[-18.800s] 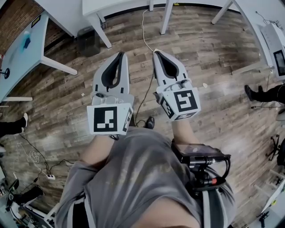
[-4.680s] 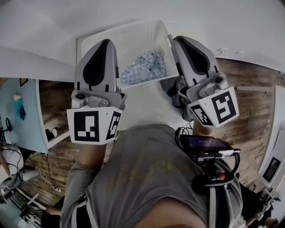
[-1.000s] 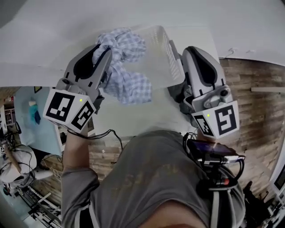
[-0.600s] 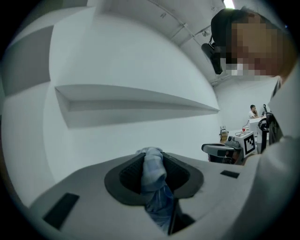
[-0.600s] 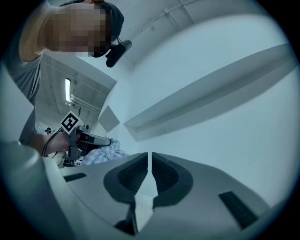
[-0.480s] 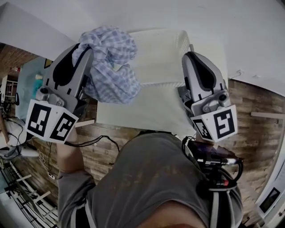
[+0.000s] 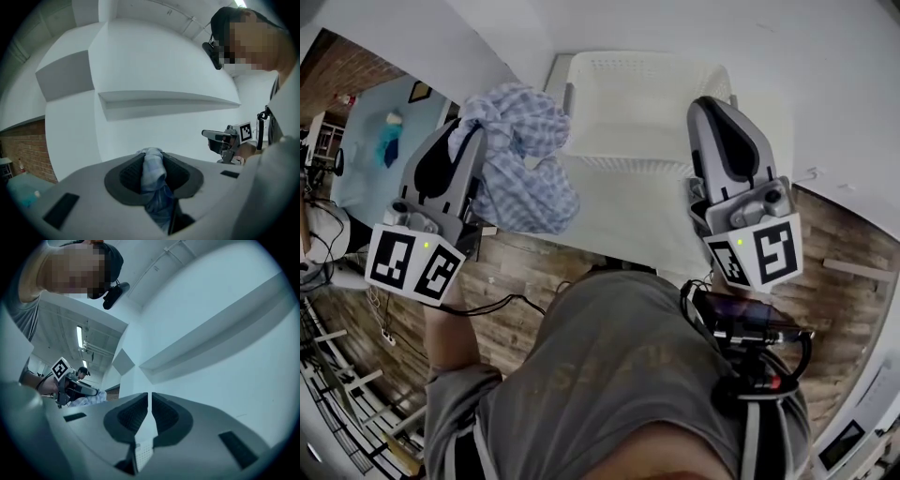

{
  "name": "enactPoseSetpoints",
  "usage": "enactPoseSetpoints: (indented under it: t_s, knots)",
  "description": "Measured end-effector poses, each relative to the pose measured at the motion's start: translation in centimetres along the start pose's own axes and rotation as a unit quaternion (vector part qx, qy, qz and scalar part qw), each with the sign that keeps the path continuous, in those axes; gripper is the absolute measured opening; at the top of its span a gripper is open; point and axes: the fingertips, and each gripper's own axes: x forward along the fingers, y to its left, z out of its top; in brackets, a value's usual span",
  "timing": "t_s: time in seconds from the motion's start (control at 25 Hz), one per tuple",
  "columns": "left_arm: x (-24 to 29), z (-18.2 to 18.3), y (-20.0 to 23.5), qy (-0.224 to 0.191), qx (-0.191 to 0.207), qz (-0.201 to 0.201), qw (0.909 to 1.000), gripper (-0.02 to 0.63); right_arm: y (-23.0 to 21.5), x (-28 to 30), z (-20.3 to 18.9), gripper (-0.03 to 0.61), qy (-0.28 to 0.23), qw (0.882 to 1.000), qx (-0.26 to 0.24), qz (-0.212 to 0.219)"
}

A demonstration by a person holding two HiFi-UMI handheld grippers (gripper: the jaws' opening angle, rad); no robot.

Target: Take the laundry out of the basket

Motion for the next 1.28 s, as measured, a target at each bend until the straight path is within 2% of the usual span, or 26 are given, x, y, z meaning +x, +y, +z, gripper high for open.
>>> enactPoseSetpoints:
  t_s: [0.28,0.76,1.28]
  knots:
    - [-0.8,-4.3,0.8,0.023,-0.021,0.022,0.9993,0.106,1.0,1.1,-0.3,0.031,0.01,1.0,-0.005,0.013]
    - [1.4,-14.4,3.2,0.051,-0.092,0.038,0.9937,0.108,1.4,3.8,-2.4,0.031,0.049,0.998,-0.031,0.015]
    - [4.4,-25.3,1.7,0.093,-0.085,0.041,0.9911,0.114,2.5,6.0,-4.2,0.031,0.092,0.994,-0.058,0.032]
